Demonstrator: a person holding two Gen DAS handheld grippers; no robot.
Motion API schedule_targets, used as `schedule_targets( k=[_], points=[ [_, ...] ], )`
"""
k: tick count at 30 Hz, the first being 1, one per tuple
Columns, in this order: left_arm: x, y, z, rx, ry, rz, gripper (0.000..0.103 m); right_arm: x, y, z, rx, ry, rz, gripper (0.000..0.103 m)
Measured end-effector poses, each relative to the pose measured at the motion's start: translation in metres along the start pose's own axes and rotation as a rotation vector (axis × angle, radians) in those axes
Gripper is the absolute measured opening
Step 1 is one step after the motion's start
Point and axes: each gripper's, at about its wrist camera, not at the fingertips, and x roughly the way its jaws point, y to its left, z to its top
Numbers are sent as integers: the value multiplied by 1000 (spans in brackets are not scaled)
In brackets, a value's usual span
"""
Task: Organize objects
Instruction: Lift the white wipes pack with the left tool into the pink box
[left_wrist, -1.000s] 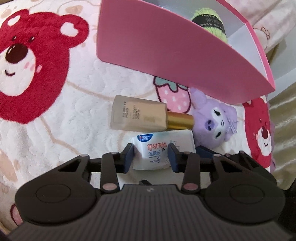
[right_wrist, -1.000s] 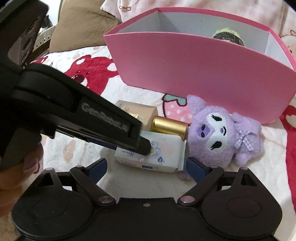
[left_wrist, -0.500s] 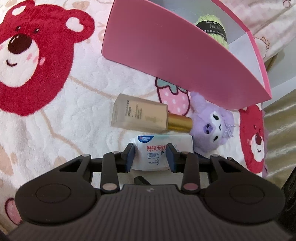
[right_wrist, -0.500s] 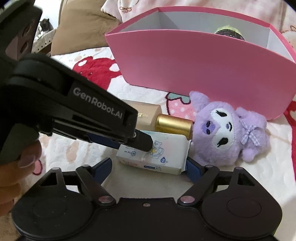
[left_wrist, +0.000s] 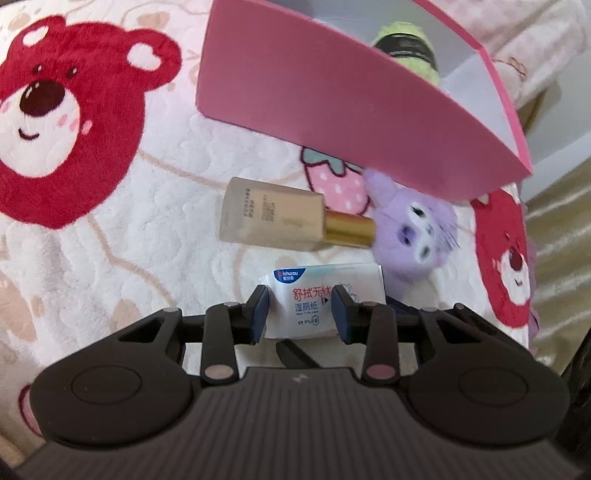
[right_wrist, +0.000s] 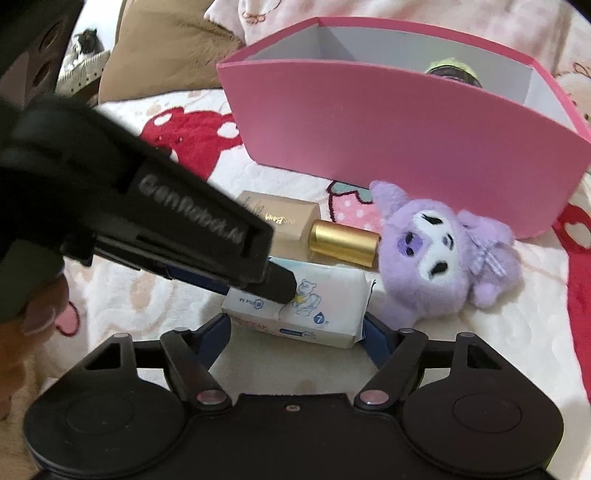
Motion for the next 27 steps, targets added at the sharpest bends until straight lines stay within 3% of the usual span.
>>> schedule_targets(
  k=[16, 27],
  points=[
    [-95, -56, -19, 244, -81, -87, 35, -88, 26, 0, -53, -37, -67, 79],
    [-144, -70, -17, 260, -146, -131, 36, -127, 32, 25, -105, -103, -94, 79]
  ],
)
